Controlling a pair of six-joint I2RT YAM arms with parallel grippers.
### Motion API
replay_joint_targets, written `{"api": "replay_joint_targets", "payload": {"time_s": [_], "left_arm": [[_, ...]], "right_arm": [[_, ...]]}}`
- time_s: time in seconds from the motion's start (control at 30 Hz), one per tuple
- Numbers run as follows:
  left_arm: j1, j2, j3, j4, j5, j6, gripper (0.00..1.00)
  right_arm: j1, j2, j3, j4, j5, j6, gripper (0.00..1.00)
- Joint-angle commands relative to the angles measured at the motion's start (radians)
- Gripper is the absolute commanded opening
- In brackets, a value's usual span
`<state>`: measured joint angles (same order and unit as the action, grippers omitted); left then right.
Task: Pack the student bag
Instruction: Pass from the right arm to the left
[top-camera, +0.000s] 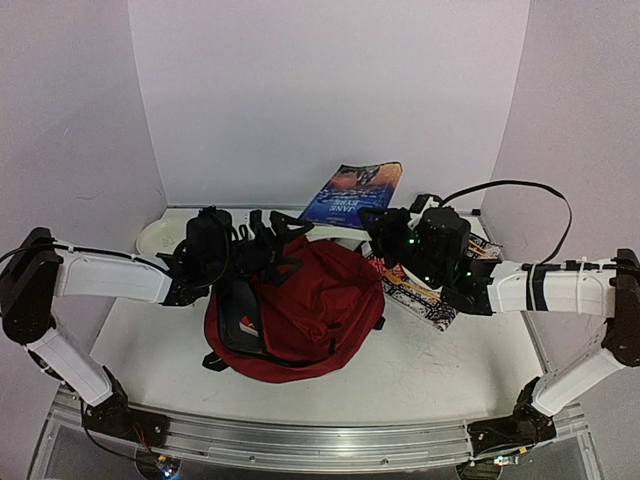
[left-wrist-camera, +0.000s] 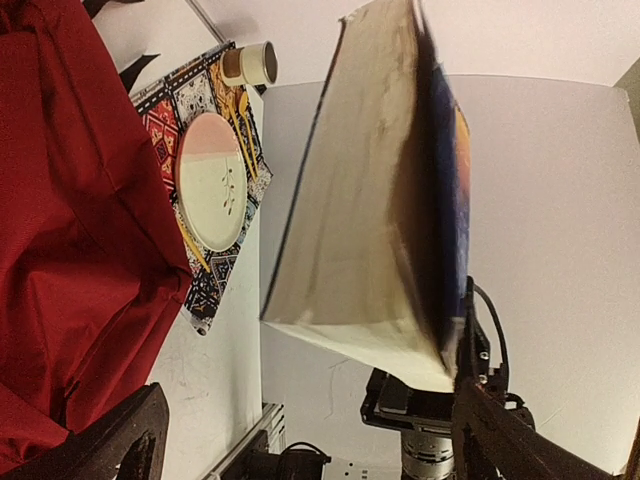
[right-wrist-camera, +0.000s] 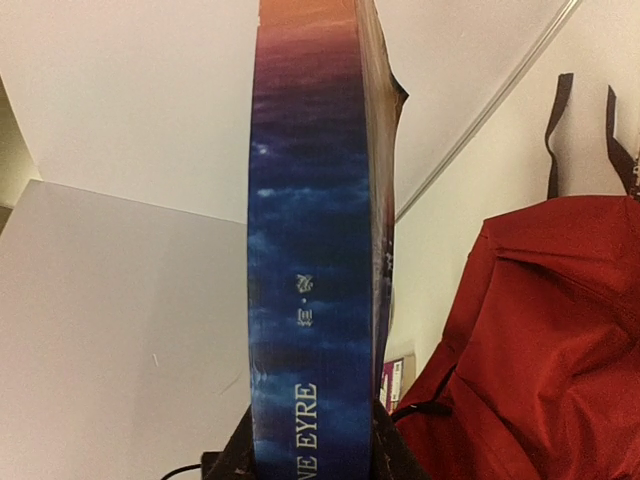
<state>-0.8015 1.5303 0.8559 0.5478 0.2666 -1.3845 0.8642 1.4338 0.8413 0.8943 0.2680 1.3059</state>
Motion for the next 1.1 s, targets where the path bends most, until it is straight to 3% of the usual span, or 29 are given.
{"api": "replay_joint_targets", "payload": {"time_s": [0.0, 0.57, 1.07], "left_arm": [[-0.025, 0.049, 0.091, 0.11, 0.005, -0.029, 1.0], [-0.061, 0.129, 0.18, 0.261, 0.018, -0.037, 1.0], [-0.108, 0.135, 0.121, 0.319, -0.063, -0.04, 1.0]], "right_arm": [[-0.002, -0.066, 0.054, 0.33, 0.009, 0.02, 0.0], [-0.003, -0.101, 0.0, 0.344, 0.019, 0.049, 0.0], [-0.004, -0.132, -0.026, 0.337, 0.037, 0.059, 0.0]]}}
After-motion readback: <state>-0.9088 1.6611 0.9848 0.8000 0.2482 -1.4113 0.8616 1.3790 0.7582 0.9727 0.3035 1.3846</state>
